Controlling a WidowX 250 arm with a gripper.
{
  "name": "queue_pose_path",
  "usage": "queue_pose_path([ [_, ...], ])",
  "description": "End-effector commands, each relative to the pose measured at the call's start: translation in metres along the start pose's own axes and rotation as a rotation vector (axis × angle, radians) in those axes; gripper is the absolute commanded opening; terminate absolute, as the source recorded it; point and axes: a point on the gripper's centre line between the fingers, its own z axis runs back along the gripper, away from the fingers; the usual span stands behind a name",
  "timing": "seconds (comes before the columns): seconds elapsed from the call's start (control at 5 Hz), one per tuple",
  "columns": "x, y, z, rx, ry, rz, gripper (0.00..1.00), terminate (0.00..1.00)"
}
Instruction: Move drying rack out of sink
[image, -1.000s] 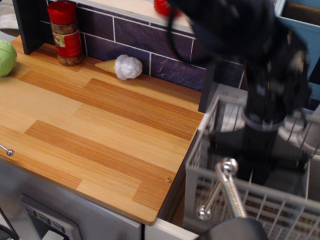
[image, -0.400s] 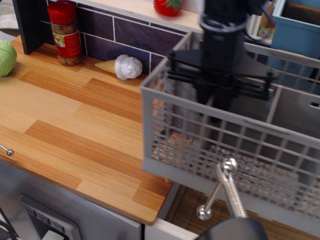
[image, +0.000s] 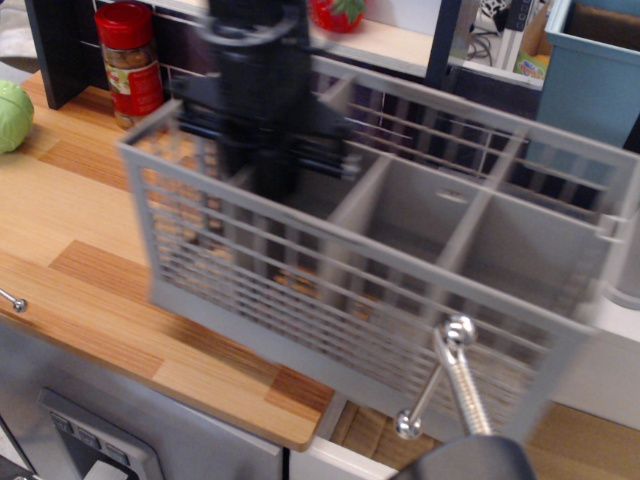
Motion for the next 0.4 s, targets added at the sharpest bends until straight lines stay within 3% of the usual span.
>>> queue_pose_path([
  [0.0, 0.018, 0.064, 0.011, 0.055, -0.058, -0.004, 0.0, 0.0],
  [0.2, 0.028, 0.091, 0.009, 0.104, -0.084, 0.018, 0.0, 0.0],
])
